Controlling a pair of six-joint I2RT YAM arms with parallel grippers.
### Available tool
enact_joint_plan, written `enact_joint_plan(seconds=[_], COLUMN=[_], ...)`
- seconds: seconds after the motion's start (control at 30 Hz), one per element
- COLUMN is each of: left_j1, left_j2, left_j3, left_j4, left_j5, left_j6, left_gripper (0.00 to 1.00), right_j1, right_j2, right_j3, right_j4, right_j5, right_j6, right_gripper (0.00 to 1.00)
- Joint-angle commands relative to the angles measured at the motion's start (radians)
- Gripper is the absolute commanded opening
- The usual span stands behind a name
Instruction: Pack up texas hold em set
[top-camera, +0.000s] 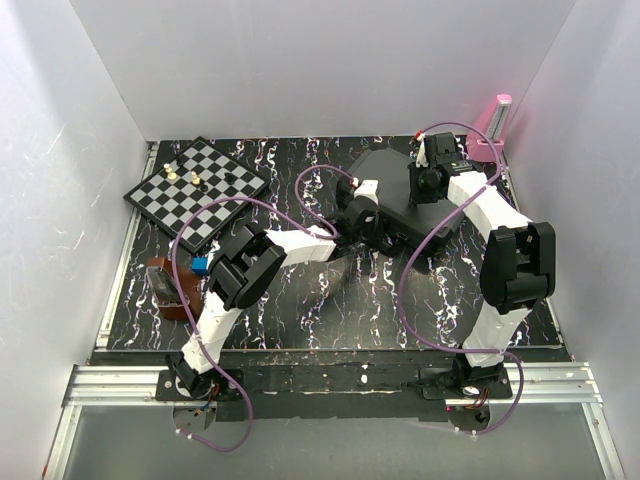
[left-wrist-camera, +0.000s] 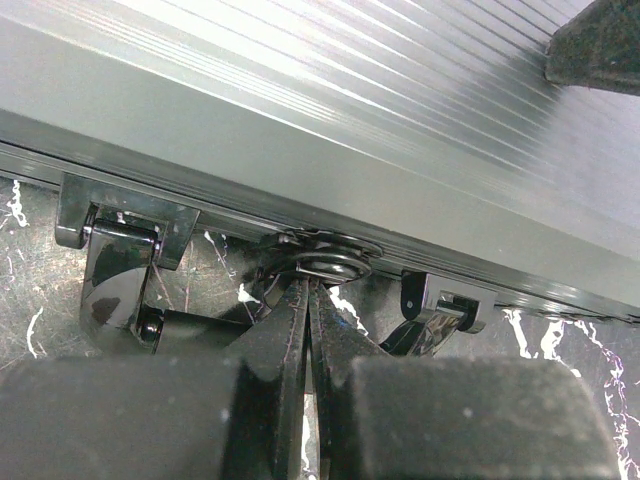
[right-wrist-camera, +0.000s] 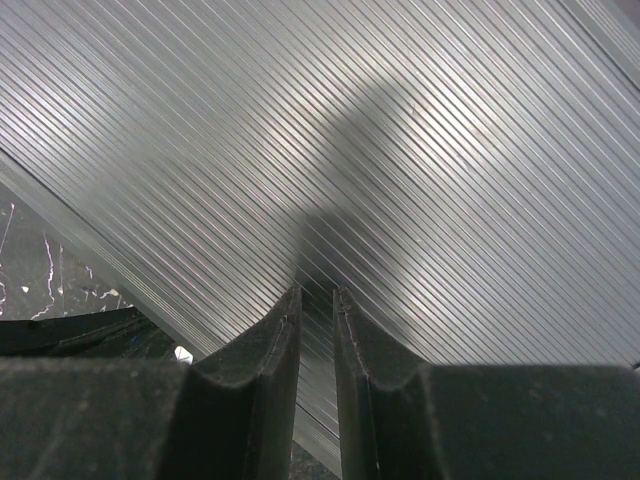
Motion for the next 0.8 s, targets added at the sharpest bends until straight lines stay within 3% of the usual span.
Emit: enact_joint_plan(seconds=[0.0,0.77], left_j1=[0.018,0.044], left_j2=[0.058,0.046], left_j3=[-0.036,-0.123], left_j4=[0.000,0.023], left_j5=[-0.014,-0.040], left_j6=[-0.016,-0.048], left_gripper=[0.00,0.00], right_j1=[-0.003,-0.003], right_j2=[-0.016,-0.020], right_j3=[-0.026,-0.030], right_j4=[-0.060,-0.060], right_j5=[-0.014,-0.014], right_j6=[0.007,0.007], right_gripper=[0.26,0.26])
